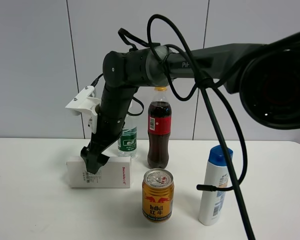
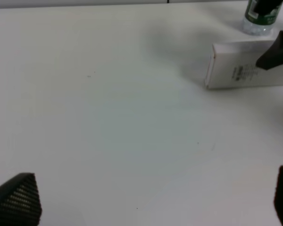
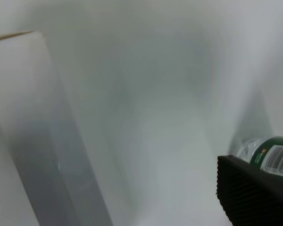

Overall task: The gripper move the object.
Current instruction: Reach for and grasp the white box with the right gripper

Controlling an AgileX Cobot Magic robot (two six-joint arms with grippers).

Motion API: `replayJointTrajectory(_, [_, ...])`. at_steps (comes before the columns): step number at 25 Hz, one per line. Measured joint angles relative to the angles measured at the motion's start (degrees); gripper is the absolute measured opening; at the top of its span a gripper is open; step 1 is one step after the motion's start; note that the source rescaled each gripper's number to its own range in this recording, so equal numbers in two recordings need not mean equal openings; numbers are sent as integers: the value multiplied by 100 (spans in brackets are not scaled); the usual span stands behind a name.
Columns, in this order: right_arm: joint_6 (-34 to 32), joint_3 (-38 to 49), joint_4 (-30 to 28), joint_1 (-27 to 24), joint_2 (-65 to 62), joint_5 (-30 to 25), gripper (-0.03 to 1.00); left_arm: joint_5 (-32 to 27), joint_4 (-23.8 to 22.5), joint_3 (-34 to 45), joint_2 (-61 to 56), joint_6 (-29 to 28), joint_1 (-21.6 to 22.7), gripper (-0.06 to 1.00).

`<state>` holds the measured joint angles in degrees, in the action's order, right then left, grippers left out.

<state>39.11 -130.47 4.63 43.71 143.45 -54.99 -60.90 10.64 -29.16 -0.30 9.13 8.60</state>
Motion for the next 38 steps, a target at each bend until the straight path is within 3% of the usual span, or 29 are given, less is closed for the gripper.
replayJointTrajectory(18, [11, 0, 171, 5, 269, 112, 99, 0, 0, 0, 0, 0, 0, 100])
replayJointTrajectory(24, [11, 0, 263, 31, 299, 106, 76, 0, 0, 0, 0, 0, 0, 100])
replayJointTrajectory(27, [11, 0, 269, 44, 319, 106, 58, 0, 0, 0, 0, 0, 0, 100])
replayJointTrajectory(28, [11, 0, 269, 44, 327, 100, 51, 0, 0, 0, 0, 0, 0, 100])
replayJointTrajectory(29, [11, 0, 264, 44, 381, 36, 35, 0, 0, 0, 0, 0, 0, 100])
replayJointTrajectory(32, [11, 0, 264, 49, 471, -97, 6, 0, 0, 0, 0, 0, 0, 100])
replayJointTrajectory(33, [-5, 0, 264, 48, 475, -125, 0, 0, 0, 0, 0, 0, 0, 100])
replayJointTrajectory(38, [-287, 0, 228, 48, 394, -199, 0, 0, 0, 0, 0, 0, 0, 100])
